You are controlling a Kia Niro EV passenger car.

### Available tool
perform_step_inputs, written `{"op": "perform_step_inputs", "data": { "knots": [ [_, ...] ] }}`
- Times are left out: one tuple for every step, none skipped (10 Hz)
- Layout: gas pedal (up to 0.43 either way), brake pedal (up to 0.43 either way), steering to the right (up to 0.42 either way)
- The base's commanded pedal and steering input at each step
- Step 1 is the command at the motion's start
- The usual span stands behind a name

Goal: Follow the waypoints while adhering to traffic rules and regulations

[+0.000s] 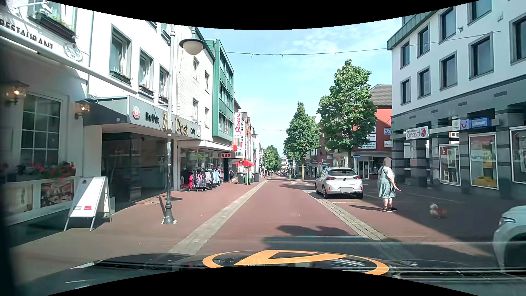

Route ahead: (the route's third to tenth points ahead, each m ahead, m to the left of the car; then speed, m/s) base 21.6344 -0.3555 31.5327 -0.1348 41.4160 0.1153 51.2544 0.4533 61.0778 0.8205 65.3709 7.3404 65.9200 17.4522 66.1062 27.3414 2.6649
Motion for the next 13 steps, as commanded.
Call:
{"op": "perform_step_inputs", "data": {
  "knots": [
    [0.020, 0.000, -0.005],
    [0.008, 0.000, -0.005],
    [0.000, 0.000, -0.004],
    [0.000, 0.000, -0.004],
    [0.000, 0.000, -0.004],
    [0.000, 0.000, -0.004],
    [0.000, 0.000, -0.004],
    [0.000, 0.000, -0.004],
    [0.000, 0.000, -0.004],
    [0.000, 0.000, -0.004],
    [0.000, 0.000, -0.004],
    [0.000, 0.000, -0.004],
    [0.000, 0.000, -0.003]
  ]
}}
